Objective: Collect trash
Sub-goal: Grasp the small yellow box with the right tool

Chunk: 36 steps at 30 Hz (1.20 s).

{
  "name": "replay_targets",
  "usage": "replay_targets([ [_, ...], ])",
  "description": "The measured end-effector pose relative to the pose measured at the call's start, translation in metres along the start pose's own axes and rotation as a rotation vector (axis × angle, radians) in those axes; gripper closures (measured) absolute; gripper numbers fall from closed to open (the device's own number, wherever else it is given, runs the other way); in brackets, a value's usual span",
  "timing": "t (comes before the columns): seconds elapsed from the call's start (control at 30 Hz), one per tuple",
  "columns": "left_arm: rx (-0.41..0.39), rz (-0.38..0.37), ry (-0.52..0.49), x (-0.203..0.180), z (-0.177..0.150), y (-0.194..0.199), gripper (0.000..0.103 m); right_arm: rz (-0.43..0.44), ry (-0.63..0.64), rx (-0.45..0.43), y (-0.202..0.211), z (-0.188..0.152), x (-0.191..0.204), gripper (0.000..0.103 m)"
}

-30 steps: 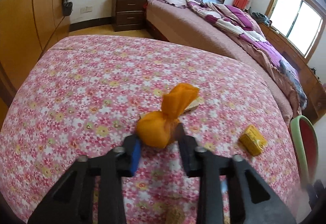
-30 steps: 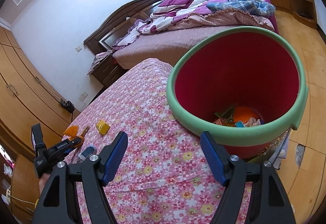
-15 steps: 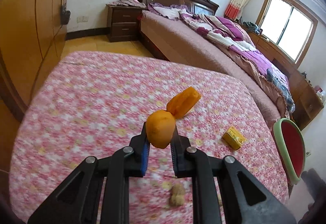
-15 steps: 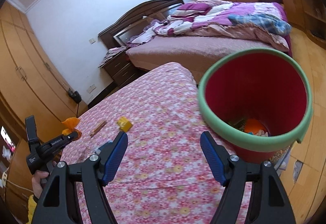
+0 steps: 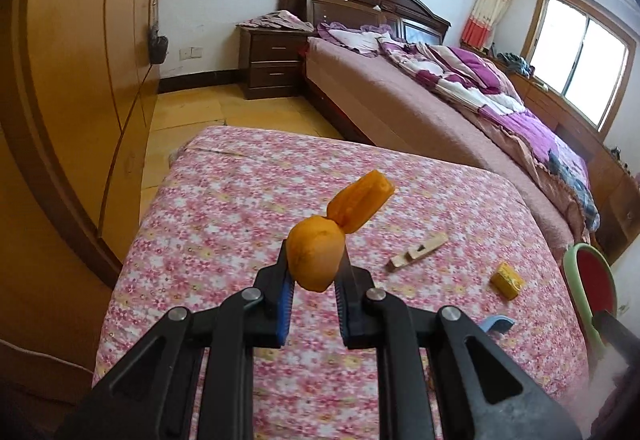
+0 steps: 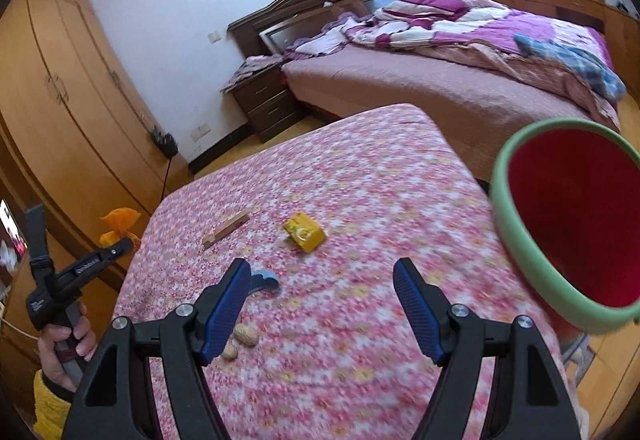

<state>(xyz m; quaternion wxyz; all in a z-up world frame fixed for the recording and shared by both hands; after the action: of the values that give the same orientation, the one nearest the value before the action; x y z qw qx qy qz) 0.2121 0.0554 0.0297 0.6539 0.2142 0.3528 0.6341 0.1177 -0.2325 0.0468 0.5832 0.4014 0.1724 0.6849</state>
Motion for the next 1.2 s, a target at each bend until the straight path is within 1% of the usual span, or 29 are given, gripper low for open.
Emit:
replay_targets([
  [0.1, 0.004, -0.009, 0.026, 0.006, -0.005, -0.008, 0.085, -0.009, 0.029, 0.022, -0.021, 0.005, 0.01, 0.027],
  [0.2, 0.018, -0.029, 0.05, 0.007, -0.011, -0.02, 0.085, -0.013, 0.04, 0.062, -0.046, 0.01, 0.015, 0.028],
  [0.3, 0.028, -0.046, 0.061, 0.005, -0.016, -0.03, 0.085, -0.023, 0.057, 0.087, -0.067, 0.014, 0.019, 0.032],
  [0.33, 0.027, -0.051, 0.062, 0.003, -0.017, -0.032, 0.085, -0.032, 0.067, 0.098, -0.076, 0.016, 0.02, 0.035],
  [0.4, 0.018, -0.059, 0.058, 0.0, -0.018, -0.035, 0.085, -0.036, 0.084, 0.118, -0.091, 0.018, 0.022, 0.036],
  [0.57, -0.011, -0.073, 0.048, -0.007, -0.019, -0.033, 0.085, -0.062, 0.14, 0.139, -0.115, 0.019, 0.029, 0.042],
  [0.63, -0.015, -0.089, 0.051, -0.008, -0.02, -0.034, 0.085, -0.07, 0.142, 0.152, -0.121, 0.019, 0.03, 0.044],
  [0.7, -0.009, -0.108, 0.057, -0.008, -0.022, -0.036, 0.085, -0.094, 0.154, 0.143, -0.125, 0.018, 0.03, 0.048],
  [0.77, -0.007, -0.119, 0.057, -0.011, -0.023, -0.037, 0.085, -0.121, 0.164, 0.137, -0.125, 0.018, 0.031, 0.056],
  [0.8, -0.008, -0.125, 0.054, -0.012, -0.024, -0.036, 0.085, -0.132, 0.164, 0.132, -0.126, 0.018, 0.03, 0.058],
  [0.83, -0.009, -0.13, 0.051, -0.014, -0.025, -0.036, 0.085, -0.143, 0.16, 0.128, -0.125, 0.018, 0.028, 0.064],
  [0.93, -0.014, -0.152, 0.035, -0.021, -0.029, -0.035, 0.085, -0.148, 0.145, 0.123, -0.123, 0.018, 0.024, 0.065],
  [1.03, -0.023, -0.154, 0.006, -0.028, -0.032, -0.034, 0.085, -0.17, 0.153, 0.122, -0.121, 0.016, 0.025, 0.066],
  [1.2, -0.033, -0.167, -0.002, -0.034, -0.034, -0.031, 0.085, -0.163, 0.108, 0.121, -0.107, 0.009, 0.021, 0.066],
])
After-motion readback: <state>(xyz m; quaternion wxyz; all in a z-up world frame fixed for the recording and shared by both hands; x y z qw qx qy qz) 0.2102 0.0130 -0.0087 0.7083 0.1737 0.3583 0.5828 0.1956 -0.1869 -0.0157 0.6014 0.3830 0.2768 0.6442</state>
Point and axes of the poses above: each gripper's, at about its wrist camera, not at the fingertips, and y roughly against the way its jaws point, x to its left, z to its top, the point moved 3 cm from there along -y, roughly the way its jaws point, and after that the axes turned 5 degrees about x, right-handed, at the moved point
